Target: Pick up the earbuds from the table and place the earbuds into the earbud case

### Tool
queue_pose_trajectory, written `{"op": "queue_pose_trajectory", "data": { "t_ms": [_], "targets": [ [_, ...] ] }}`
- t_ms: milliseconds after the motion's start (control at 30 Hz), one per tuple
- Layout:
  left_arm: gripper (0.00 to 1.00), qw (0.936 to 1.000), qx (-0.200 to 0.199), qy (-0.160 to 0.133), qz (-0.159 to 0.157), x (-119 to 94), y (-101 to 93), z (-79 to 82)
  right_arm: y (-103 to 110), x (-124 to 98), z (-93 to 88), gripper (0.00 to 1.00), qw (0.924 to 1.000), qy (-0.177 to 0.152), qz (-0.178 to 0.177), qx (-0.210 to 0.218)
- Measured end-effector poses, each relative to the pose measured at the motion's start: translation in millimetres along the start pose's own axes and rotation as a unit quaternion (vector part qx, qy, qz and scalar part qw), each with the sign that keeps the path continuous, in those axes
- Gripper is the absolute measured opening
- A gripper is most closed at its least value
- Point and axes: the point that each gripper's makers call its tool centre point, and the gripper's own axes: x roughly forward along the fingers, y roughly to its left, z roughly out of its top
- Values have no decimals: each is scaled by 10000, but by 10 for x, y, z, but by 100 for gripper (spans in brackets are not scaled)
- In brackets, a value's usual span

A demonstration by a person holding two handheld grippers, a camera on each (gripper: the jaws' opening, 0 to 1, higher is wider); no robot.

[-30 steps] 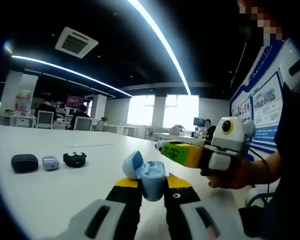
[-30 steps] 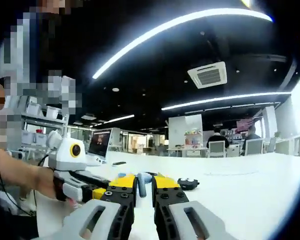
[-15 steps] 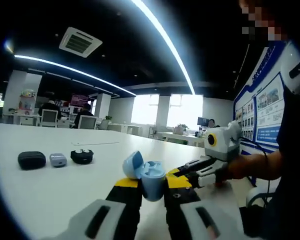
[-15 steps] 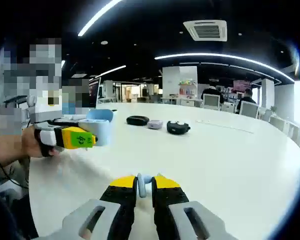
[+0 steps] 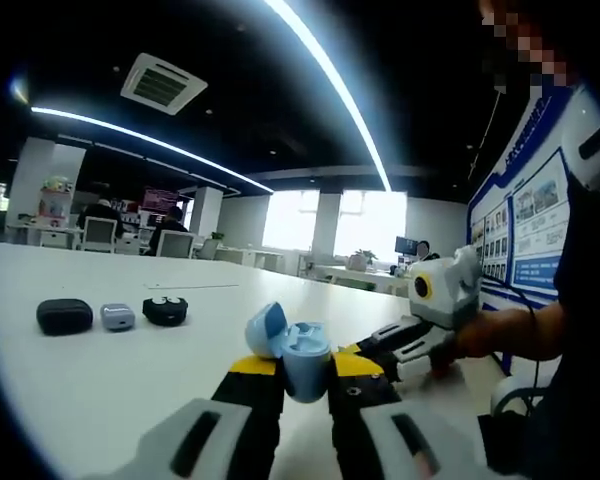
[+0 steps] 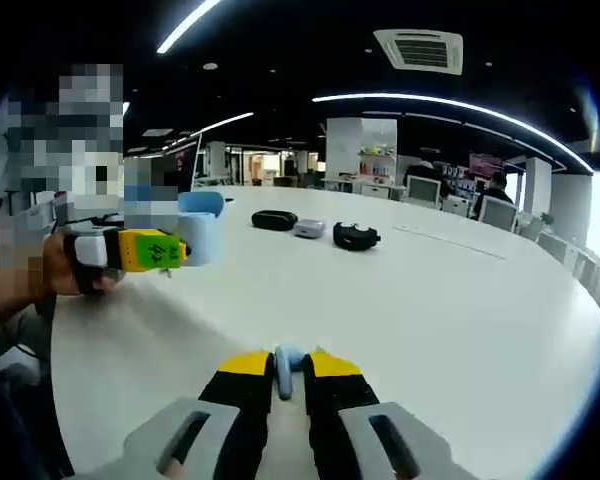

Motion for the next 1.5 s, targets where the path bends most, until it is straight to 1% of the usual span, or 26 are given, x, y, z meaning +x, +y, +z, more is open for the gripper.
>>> {"op": "queue_pose_trajectory", "data": {
  "t_ms": [100,167,233,300,333,400,500,633,800,933,1067,1133,1333,1433,1500],
  "targets": [
    [19,10000,-6,-6,-6,0,-5,2,40,-27,5,24,9998,10,125,159],
    [19,10000,-10,-10,-11,-2,-9,5,40,-64,30,26,9994,-20,217,267],
    [19,10000,-21,-25,-12,-8,-11,10,4,-116,98,25,9984,-147,315,446],
    [19,10000,-24,-28,-10,-15,-8,13,-115,-163,171,21,9967,-257,304,703],
    [19,10000,-24,-30,-6,-18,-4,13,-190,-177,185,19,9969,-258,261,696],
    [19,10000,-28,-35,-7,-23,-3,14,-310,-155,191,19,9979,-214,147,587],
    [19,10000,-34,-43,-2,-23,2,16,-308,-89,155,19,9983,-89,231,534],
    [19,10000,-48,-67,9,-20,10,27,-226,-32,122,19,9981,20,366,486],
    [19,10000,-61,-58,12,-26,28,23,-95,-53,128,20,9985,13,453,307],
    [19,10000,-66,-58,20,-31,45,23,-51,-65,126,19,9988,3,450,181],
    [19,10000,-69,-60,24,-31,54,23,18,-84,113,19,9989,41,462,-18],
    [19,10000,-70,-58,22,-28,56,20,71,-108,96,19,9986,82,477,-220],
    [19,10000,-76,-61,9,-20,55,19,84,-144,-28,19,9974,282,475,-468],
    [19,10000,-75,-61,1,-19,52,19,106,-171,-15,19,9972,265,512,-465],
    [19,10000,-74,-60,1,-19,52,18,126,-174,39,19,9971,212,577,-446]
  ]
}}
